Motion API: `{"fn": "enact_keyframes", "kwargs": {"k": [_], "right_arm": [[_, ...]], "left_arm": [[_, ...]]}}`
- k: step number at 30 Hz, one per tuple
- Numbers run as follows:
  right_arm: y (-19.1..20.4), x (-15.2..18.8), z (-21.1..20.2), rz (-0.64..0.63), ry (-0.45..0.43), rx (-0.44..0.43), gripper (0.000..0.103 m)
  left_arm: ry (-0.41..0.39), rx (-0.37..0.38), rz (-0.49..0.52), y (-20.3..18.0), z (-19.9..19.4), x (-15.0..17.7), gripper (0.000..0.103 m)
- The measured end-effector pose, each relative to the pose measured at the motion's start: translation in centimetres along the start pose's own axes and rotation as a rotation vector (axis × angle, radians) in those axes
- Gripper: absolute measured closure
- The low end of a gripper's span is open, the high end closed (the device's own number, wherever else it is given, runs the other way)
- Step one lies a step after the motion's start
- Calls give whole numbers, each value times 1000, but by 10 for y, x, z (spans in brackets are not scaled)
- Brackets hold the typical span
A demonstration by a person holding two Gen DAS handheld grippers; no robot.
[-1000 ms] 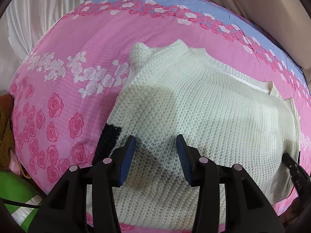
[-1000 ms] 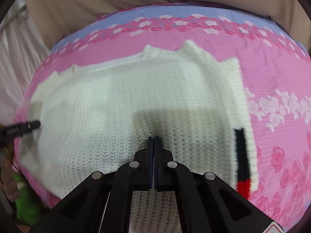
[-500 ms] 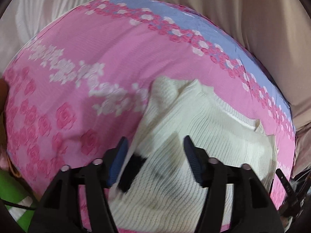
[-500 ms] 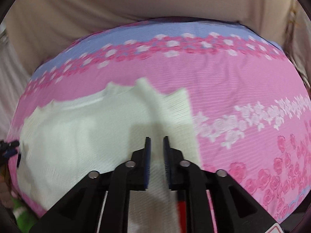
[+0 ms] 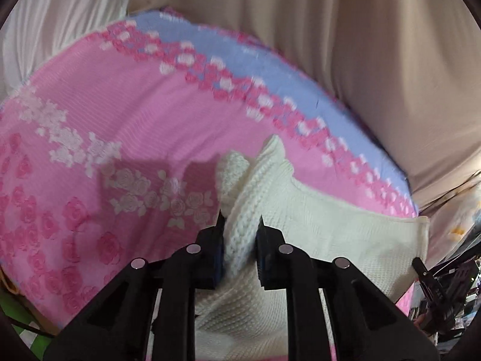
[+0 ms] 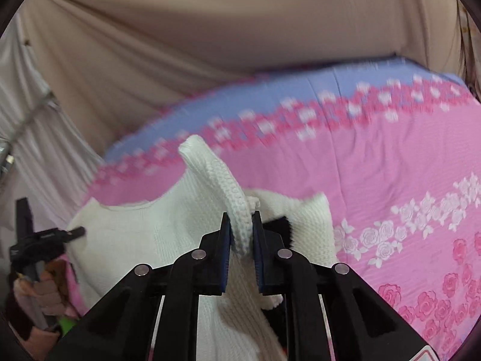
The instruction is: Fold small clothes
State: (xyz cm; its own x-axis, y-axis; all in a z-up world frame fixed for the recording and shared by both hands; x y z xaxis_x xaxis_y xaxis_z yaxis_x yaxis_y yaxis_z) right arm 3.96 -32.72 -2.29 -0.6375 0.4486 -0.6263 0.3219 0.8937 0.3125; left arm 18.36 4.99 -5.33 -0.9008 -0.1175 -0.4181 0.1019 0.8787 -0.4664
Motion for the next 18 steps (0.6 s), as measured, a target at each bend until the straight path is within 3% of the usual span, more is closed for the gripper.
{"fn": "enact_keyframes", "kwargs": {"k": [2,5,6,8,10,12,16,18], "right_arm": [[-3,-9,1,5,-12,14,90],[-32,-4,53,30,68,93,88],[-48,8,87,37,148,146,87],[-70,32,116,62,265,250,88],[-63,33,98,100,205,199,88],[-48,33,69,71,148,179,85],[-5,59,38,-25,172,101,84],[22,75,40,-69,210,57,84]], "left_arm": [[-17,1,-3,-5,-4,-7,87],[10,-64,-23,2,36,-19,80],[36,-91,-13,6,54,-18,71],[115,-198,-9,23,93,-6,73],[137,-210,-44,33,91,2,72],[80,-172,-78,38,60,9,69],[52,-209,-95,61,23,31,52],[94,-205,-128,74,28,45,52]]}}
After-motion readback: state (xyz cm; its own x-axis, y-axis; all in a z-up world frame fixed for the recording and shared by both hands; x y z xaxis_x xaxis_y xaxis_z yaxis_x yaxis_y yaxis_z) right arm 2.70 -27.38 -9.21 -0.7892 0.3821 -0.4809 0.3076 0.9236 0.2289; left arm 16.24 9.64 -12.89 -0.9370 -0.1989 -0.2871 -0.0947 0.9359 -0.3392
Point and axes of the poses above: each gripper's, at about its wrist camera, not at the fingertips, and z roughly the way its jaws point, y to its left, x to its underside, the point moved 7 cm from there along z, roughly the way its jaws point, and after that the axes turned 4 degrees about x, right-handed, at the moved point
